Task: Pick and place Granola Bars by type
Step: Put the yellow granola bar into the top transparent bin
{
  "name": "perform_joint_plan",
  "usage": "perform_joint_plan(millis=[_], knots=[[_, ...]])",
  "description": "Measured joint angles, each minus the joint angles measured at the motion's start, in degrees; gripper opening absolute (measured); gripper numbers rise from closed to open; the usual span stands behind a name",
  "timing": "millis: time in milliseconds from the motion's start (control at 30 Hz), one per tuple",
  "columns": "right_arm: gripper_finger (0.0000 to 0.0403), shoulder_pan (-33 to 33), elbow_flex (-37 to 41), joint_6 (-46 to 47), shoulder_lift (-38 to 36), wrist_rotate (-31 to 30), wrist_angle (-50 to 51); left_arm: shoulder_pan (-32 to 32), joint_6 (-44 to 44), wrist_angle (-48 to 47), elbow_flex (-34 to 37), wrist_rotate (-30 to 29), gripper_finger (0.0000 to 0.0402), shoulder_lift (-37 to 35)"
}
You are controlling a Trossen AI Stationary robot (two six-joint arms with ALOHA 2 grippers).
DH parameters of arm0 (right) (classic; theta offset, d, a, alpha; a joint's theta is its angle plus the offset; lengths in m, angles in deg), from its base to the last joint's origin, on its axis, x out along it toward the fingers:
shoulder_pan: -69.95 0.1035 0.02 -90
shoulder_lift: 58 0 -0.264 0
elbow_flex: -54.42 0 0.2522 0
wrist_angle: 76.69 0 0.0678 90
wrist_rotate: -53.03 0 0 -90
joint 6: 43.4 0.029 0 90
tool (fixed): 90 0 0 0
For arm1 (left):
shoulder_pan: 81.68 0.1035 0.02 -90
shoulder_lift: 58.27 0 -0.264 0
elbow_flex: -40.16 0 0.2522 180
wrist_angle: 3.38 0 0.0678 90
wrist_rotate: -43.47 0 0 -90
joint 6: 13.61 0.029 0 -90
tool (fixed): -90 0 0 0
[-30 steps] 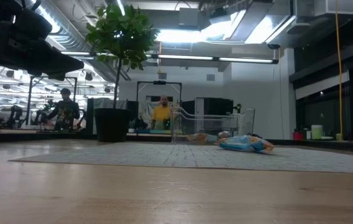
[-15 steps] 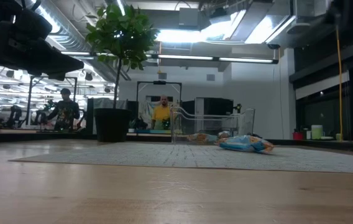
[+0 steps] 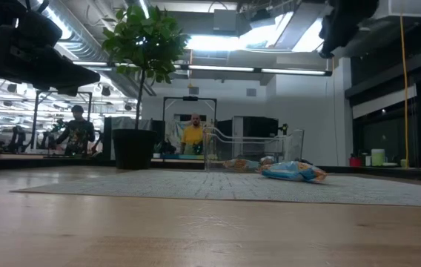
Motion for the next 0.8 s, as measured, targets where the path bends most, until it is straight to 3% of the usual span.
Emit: perform_joint_plan(millis=[267, 433, 700, 800], knots=[[0.0116, -7.86, 0.00, -12.48, 0.02, 0.37, -2.17, 0.02, 0.00, 0.00, 0.00, -0.01, 0.0013, 0.00], [0.0116, -11.66, 0.00, -16.71, 0.82, 4.98, -3.65, 0.02, 0.00, 0.00, -0.01, 0.00, 0.0009, 0.00], [0.0118, -15.27, 0.00, -23.35, 8.75, 9.35, -3.74, 0.02, 0.00, 0.00, -0.02, 0.00, 0.0008, 0.00], [0.0141, -15.44, 0.00, -26.08, 12.52, 9.35, -3.93, 0.02, 0.00, 0.00, 0.00, 0.02, 0.0011, 0.00]])
